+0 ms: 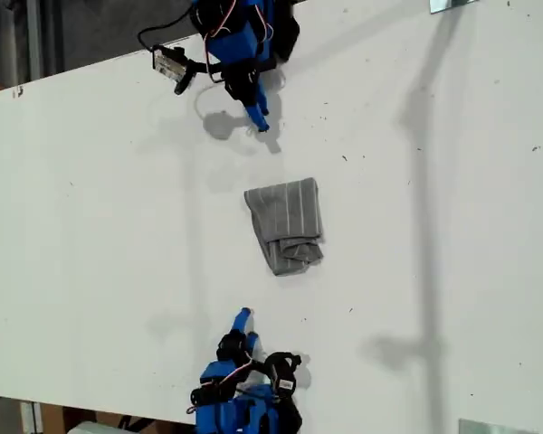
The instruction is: Grasp corners of a square towel and fold twice.
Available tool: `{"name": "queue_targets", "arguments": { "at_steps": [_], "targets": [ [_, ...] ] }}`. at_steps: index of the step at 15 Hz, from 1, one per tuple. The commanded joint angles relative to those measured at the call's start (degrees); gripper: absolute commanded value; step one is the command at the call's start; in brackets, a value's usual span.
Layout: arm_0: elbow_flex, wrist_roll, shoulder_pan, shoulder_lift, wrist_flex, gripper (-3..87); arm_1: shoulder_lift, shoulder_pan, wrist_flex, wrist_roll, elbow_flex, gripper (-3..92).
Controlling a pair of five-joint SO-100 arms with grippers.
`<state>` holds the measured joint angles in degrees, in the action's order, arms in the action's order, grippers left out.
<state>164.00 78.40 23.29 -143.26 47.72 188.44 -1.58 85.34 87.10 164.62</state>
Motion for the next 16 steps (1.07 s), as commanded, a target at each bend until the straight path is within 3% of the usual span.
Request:
{"name": "queue_targets", "arguments": {
  "at_steps": [1,2,4,11,13,14,15,16],
  "targets": [
    [5.3,5.1,-3.2,-17.3,5.7,25.5,0.1,0.4,0.9,-1.9,-3.3,18.7],
    [8.4,6.7,-4.8,-27.0,10.4,25.5,0.1,0.4,0.9,-1.9,-3.3,18.7],
    [14.5,9.8,-9.6,-55.6,27.1,25.3,0.1,0.2,0.9,-1.9,-3.3,18.7],
    [14.8,11.7,-15.7,-55.6,26.9,24.4,0.1,-0.1,0.5,-1.9,-3.0,18.6],
    [14.8,10.9,-19.1,-55.6,27.0,20.0,0.1,-0.1,0.5,-1.9,-3.0,18.6],
    [14.8,5.8,-19.9,-55.6,27.0,19.2,0.1,-0.1,0.5,-1.9,-3.0,18.6],
    [14.8,-6.1,-19.6,-55.6,27.0,19.2,0.1,-0.1,0.5,-1.9,-3.0,18.6],
    [14.8,-11.3,-20.6,-55.5,27.1,18.9,0.1,-0.1,0.5,-1.9,-3.0,18.6]
  ]
}}
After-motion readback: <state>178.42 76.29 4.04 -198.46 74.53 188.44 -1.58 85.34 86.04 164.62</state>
